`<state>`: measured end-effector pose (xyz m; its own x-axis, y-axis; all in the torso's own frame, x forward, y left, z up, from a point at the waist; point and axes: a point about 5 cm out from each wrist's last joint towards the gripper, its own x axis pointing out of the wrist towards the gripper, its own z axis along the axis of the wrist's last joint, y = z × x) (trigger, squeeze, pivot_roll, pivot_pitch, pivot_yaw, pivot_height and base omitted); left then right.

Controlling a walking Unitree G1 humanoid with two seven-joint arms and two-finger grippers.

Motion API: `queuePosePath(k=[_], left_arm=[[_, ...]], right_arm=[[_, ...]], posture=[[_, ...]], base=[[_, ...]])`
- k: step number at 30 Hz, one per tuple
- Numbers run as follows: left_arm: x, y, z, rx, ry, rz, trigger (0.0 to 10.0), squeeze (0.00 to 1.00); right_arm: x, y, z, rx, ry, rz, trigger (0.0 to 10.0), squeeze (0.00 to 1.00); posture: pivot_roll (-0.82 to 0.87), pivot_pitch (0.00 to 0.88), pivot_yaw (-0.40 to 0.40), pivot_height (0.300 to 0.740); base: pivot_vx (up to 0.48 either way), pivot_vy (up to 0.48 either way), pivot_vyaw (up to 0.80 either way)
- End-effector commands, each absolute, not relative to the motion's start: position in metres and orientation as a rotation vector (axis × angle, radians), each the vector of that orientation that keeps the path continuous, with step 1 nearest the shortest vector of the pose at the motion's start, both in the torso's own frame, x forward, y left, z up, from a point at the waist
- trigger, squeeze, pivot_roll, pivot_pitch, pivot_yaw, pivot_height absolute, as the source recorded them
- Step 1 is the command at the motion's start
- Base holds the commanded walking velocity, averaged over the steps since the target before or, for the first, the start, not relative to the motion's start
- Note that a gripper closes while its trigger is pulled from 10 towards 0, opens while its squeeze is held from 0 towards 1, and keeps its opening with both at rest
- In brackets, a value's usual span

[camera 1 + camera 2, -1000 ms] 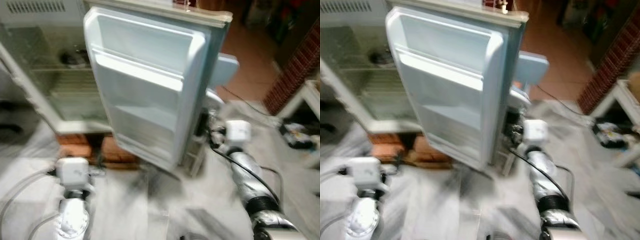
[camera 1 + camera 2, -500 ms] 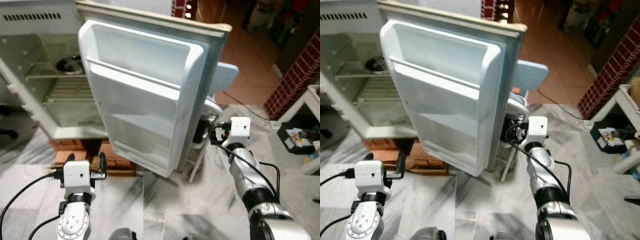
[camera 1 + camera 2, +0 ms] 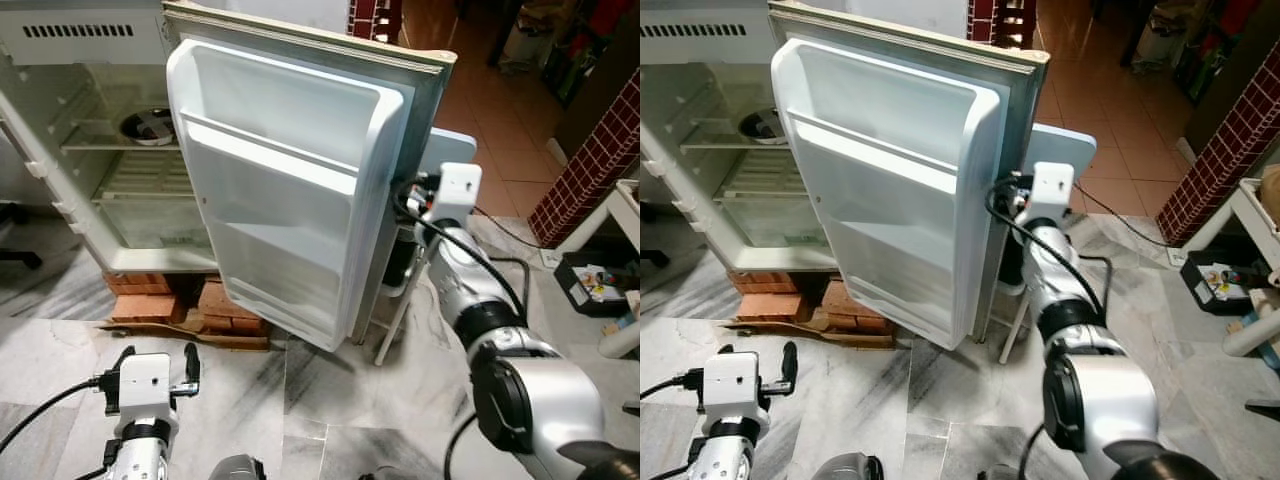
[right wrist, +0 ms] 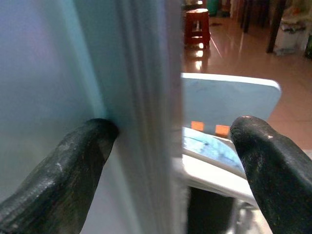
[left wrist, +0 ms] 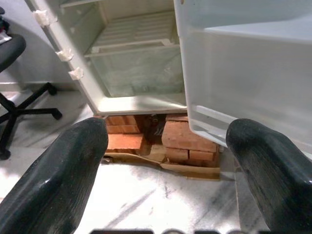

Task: Restocking fridge

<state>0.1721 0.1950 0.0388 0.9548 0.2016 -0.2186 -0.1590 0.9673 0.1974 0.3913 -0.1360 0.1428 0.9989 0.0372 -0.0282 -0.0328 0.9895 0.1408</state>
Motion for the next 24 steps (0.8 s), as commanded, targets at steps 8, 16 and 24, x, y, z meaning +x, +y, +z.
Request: queuePosePath(k=[8,16,24], left_arm=[[0.172,0.194,0.042,0.187,0.236,0.181,10.0,0.00],[0.167,0.197,0.041,0.193,0.252,0.175,10.0,0.00],[0.168,0.198,0.041,0.202,0.257,0.160,10.0,0.00]], right_arm=[[0.391,-0.083,0.157,0.426,0.026,0.362,10.0,0.00],[0.319,-0.056,0.208,0.716,-0.105,1.144,10.0,0.00],[0.263,-0.109,0.151,0.473,0.176,1.454,10.0,0.00]], posture=[[0.13,0.078,-0.025,0.740],[0.13,0.084,-0.014,0.740],[0.13,0.083,-0.004,0.740]], base=[[0.000,0.000,0.00],[0.000,0.000,0.00],[0.000,0.000,0.00]])
